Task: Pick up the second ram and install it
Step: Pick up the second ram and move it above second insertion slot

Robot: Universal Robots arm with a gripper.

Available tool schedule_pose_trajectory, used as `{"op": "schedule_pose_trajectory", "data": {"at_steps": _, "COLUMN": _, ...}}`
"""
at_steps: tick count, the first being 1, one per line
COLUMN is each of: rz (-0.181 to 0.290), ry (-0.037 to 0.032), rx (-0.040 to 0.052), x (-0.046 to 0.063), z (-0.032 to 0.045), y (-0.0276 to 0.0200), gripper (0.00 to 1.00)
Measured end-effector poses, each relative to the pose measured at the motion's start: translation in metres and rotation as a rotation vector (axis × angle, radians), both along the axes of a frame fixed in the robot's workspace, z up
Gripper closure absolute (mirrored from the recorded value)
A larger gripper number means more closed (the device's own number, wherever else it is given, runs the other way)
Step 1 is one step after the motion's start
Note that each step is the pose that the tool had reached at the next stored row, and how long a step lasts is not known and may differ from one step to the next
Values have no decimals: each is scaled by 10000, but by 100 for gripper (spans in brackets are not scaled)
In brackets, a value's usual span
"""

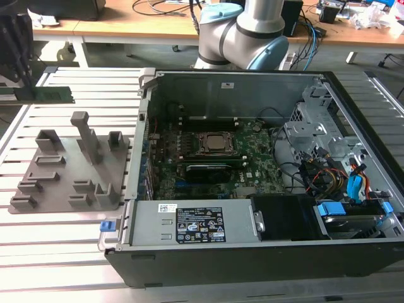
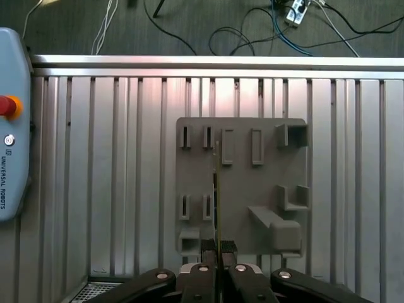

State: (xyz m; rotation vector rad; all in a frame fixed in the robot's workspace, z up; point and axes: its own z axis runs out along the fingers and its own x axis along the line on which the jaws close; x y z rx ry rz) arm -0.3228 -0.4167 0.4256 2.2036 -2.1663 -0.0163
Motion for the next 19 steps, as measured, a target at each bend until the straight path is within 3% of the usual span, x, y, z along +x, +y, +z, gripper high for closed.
{"op": "schedule_pose_trajectory", "data": {"at_steps": 8, "rz": 1, "ry": 0, "rx": -30, "x": 225, "z": 0, "y": 0, "gripper": 86}}
{"op": "schedule_pose_trajectory", "data": {"at_steps": 11, "rz": 1, "ry": 0, "rx": -40, "x": 378, "z": 0, "y": 0, "gripper": 86}}
{"op": "schedule_pose_trajectory", "data": {"at_steps": 14, "rz": 0, "ry": 1, "rx": -54, "x": 732, "z": 0, "y": 0, "gripper": 86}}
{"op": "schedule_pose_trajectory", "data": {"at_steps": 16, "rz": 0, "ry": 0, "rx": -55, "x": 776, "z": 0, "y": 0, "gripper": 86}}
{"op": "schedule_pose_trajectory", "data": {"at_steps": 19, "rz": 0, "ry": 3, "rx": -59, "x": 929, "z": 0, "y": 1, "gripper": 86}}
